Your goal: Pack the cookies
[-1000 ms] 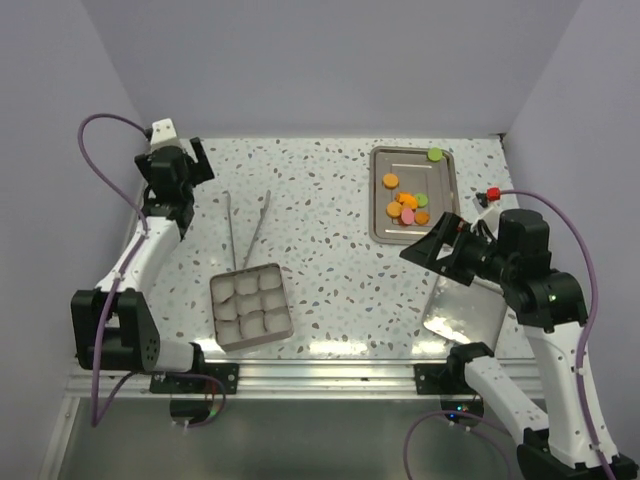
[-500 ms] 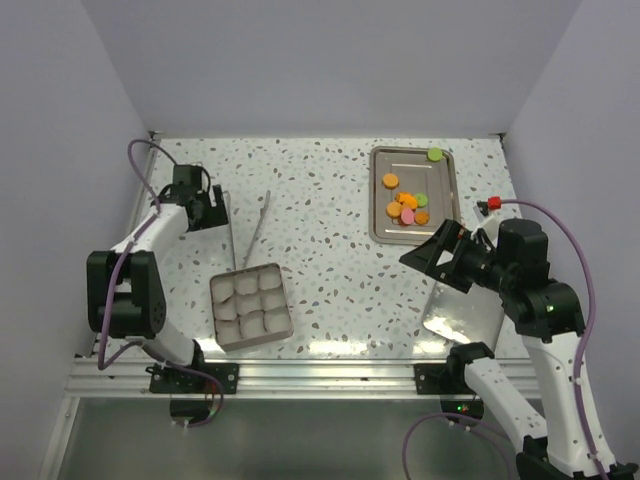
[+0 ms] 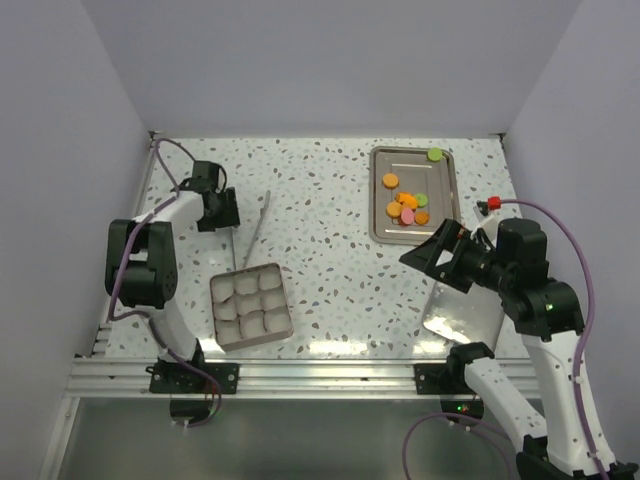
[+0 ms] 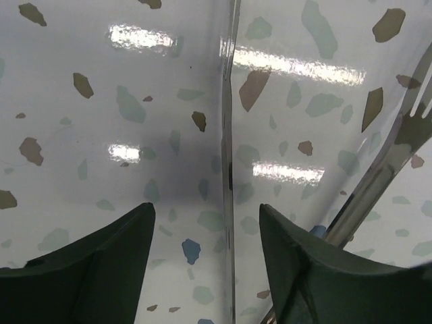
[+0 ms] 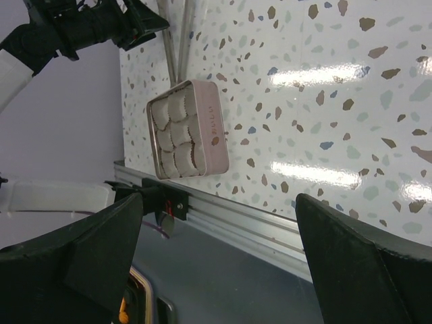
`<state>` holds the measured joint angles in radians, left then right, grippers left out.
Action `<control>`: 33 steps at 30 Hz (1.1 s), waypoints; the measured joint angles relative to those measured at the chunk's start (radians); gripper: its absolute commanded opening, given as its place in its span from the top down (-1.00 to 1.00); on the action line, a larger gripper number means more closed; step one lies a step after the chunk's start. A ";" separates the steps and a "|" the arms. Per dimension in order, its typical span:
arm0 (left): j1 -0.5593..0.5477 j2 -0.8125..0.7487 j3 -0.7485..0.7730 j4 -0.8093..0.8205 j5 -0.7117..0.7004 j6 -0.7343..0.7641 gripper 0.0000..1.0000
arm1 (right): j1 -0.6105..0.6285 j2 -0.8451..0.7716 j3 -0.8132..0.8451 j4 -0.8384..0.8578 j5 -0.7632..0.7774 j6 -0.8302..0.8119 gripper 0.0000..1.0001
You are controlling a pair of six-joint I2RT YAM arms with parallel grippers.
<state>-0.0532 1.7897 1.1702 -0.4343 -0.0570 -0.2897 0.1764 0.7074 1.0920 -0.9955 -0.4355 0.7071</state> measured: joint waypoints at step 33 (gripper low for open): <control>-0.033 0.246 0.838 -0.048 0.615 -0.458 1.00 | 0.087 0.619 0.362 0.557 -0.260 0.079 -0.97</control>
<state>-0.0864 2.0357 2.0079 -0.4824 0.5583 -0.7479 0.2638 1.3266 1.4536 -0.4385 -0.6952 0.7864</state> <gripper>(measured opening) 0.046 0.986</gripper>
